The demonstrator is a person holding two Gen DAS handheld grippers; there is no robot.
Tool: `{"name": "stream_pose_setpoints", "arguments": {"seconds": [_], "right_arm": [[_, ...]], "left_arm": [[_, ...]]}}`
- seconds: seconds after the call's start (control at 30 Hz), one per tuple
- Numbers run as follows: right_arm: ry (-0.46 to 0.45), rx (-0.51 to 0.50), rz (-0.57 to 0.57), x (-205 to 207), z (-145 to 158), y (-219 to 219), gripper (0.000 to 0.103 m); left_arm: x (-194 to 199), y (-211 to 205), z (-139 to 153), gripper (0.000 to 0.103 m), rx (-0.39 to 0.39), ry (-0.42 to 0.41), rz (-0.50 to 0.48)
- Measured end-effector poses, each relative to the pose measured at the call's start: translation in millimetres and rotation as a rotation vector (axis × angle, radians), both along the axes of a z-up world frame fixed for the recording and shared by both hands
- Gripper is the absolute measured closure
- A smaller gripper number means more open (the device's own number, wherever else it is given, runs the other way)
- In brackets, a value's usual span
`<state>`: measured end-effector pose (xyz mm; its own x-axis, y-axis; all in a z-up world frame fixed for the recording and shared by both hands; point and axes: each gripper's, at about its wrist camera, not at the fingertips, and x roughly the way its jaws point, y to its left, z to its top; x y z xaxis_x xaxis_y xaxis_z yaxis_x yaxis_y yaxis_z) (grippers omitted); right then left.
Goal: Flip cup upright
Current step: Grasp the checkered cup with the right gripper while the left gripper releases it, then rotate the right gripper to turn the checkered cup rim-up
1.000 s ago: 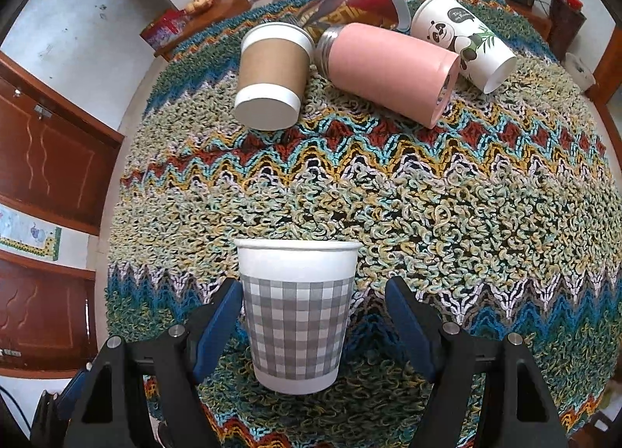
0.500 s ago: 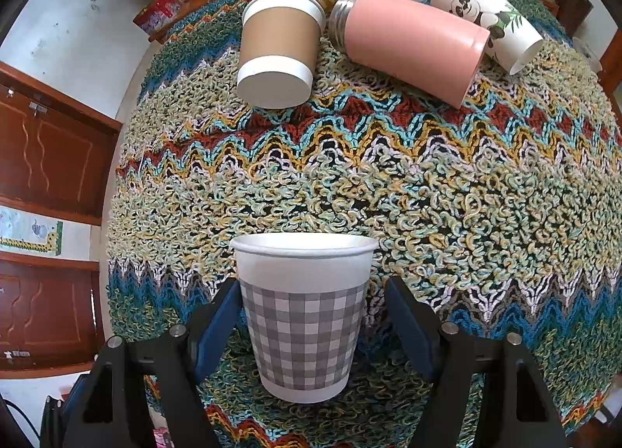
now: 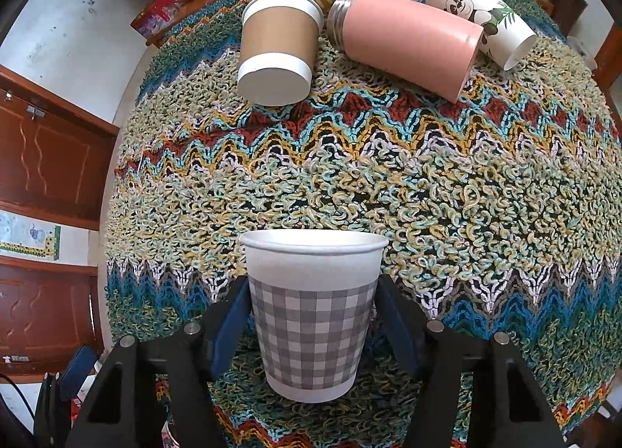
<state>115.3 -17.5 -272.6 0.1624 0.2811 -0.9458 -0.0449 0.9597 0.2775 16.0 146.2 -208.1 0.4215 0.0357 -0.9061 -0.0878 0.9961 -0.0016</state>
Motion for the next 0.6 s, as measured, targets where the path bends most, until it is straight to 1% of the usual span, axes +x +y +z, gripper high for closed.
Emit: {"name": "stream_pose_setpoints", "arguments": {"seconds": [0.17, 0.33, 0.47, 0.57, 0.6], "right_arm": [[-0.025, -0.005, 0.017, -6.7, 6.2, -2.1, 0.040], [-0.092, 0.003, 0.018, -16.3, 20.6, -10.0, 0.040], [-0.182, 0.013, 0.008, -23.6, 32.7, -19.8, 0.040], [-0.273, -0.004, 0.003, -31.0, 38.7, -24.3, 0.040], [-0.319, -0.012, 0.002, -37.7, 41.5, -27.0, 0.040]], "left_arm": [[1.7, -0.5, -4.0, 0.010, 0.010, 0.011, 0.000], [2.2, -2.1, -0.9, 0.010, 0.010, 0.003, 0.001], [2.5, -3.2, 1.7, 0.010, 0.008, -0.009, 0.003], [2.0, -3.5, 1.9, 0.010, 0.012, -0.018, 0.009], [2.0, -3.1, 1.7, 0.010, 0.012, -0.020, 0.011]]}}
